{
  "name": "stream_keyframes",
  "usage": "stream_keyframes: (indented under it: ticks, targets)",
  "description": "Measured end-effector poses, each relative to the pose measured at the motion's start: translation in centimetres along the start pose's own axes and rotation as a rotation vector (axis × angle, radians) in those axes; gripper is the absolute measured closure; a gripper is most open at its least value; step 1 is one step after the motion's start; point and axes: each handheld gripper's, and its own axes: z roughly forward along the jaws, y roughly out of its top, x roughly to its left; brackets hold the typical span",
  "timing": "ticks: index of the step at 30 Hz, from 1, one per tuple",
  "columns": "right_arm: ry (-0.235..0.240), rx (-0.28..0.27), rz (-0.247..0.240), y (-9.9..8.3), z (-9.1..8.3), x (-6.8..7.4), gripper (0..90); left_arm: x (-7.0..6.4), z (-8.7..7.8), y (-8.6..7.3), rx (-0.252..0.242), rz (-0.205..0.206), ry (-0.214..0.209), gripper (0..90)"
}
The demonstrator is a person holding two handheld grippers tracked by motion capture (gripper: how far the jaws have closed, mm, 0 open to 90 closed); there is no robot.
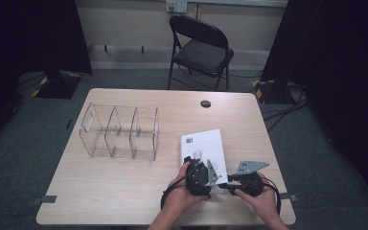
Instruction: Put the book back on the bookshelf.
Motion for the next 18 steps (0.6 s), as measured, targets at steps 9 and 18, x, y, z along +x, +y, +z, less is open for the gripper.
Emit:
stream_keyframes:
  ticks: [9, 18]
  targets:
    - [0.023, -0.02, 0.004, 0.3, 0.0, 0.1, 68.1, -0.4, -1.1, -0.2, -0.017, 0.094, 0.027, 28.7]
    - [-0.029, 0.001, -0.038, -0.2, 0.1, -0.6, 43.2, -0.4, -1.2, -0.4, -0.009, 0.137, 0.023, 30.8]
